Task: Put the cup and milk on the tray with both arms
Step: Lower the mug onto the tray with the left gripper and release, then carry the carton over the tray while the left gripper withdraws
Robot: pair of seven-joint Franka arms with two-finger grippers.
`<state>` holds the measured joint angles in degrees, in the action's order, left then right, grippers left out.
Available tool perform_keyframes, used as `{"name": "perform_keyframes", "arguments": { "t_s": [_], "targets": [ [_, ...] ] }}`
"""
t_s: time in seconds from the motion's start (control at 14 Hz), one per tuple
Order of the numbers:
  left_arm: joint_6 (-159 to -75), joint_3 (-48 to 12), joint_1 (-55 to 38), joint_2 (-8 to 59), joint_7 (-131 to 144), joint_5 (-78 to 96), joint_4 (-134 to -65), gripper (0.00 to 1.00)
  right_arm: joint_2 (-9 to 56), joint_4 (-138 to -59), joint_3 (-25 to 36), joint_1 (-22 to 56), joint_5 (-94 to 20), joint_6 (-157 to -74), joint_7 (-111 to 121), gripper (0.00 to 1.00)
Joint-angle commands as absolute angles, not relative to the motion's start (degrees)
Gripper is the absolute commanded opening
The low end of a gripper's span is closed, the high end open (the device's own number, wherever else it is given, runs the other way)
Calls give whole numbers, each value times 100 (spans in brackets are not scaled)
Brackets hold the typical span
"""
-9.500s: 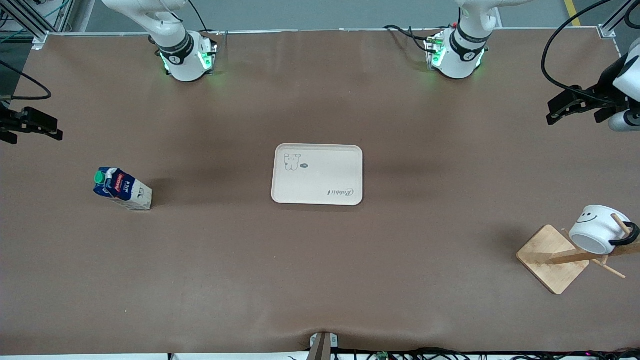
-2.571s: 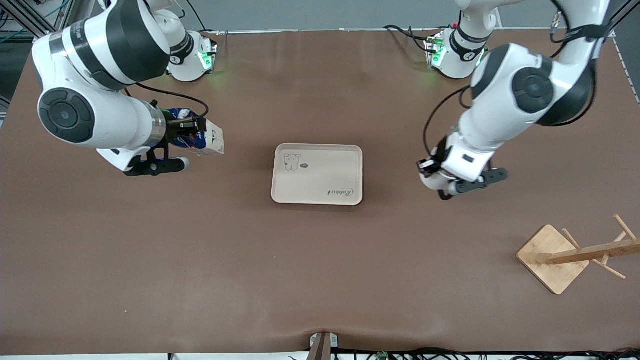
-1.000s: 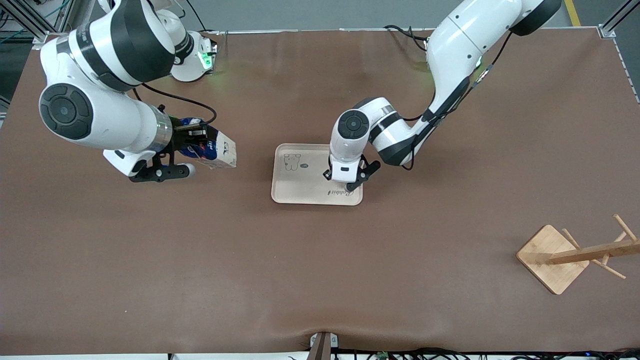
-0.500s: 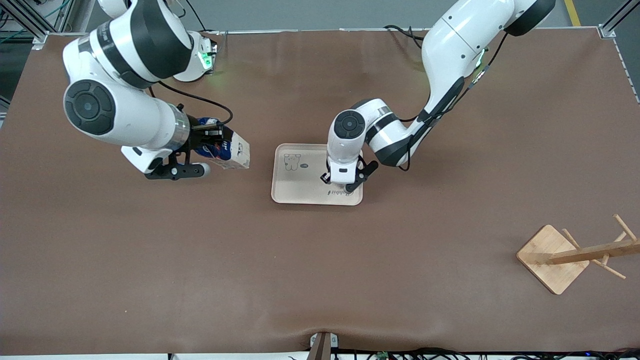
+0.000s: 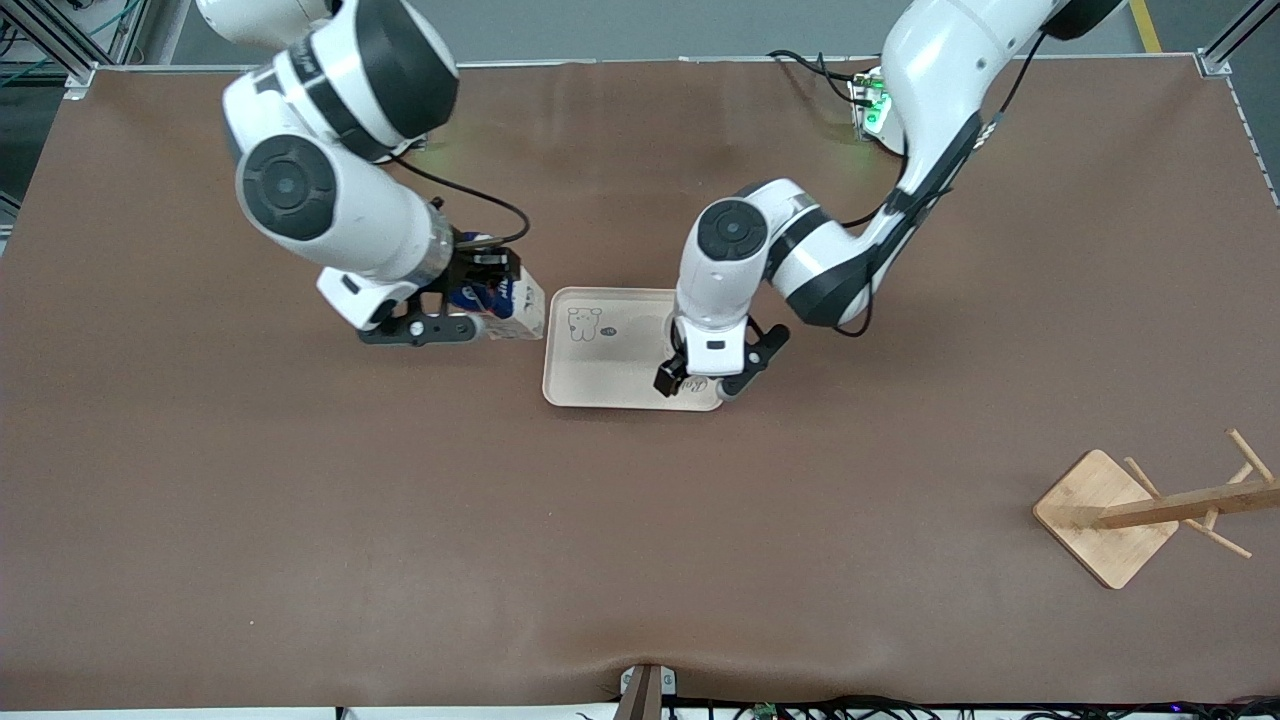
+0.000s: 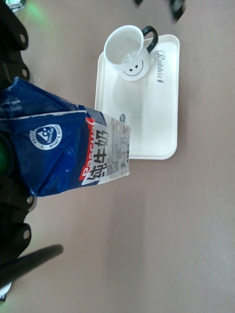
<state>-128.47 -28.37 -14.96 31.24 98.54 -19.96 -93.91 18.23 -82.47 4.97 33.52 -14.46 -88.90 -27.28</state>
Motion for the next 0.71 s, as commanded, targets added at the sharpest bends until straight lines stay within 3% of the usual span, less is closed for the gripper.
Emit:
{"name": "perform_keyframes", "arguments": {
  "t_s": [0.0,0.14,0.43,0.64],
  "targets": [
    [-12447,-2891,-1188,2506,9556,-2039,-9527,100,2003,-8288,536,3786,-1398,-9114,-3128,0],
    [-12174,-2892,-994,2234,9168,-2030,-9527,100,2257,-8384,536,3963,-1275,-9140,-3112,0],
    [-11701,-2927,-607,1934,8607,-1891,-9221,100,2435,-9130,527,4315,-1160,-10693,-3208,0],
    [-11138,-2936,-177,1785,7869,-1522,-8843,100,2557,-9229,527,4395,-1178,-10951,-3208,0]
  ]
}}
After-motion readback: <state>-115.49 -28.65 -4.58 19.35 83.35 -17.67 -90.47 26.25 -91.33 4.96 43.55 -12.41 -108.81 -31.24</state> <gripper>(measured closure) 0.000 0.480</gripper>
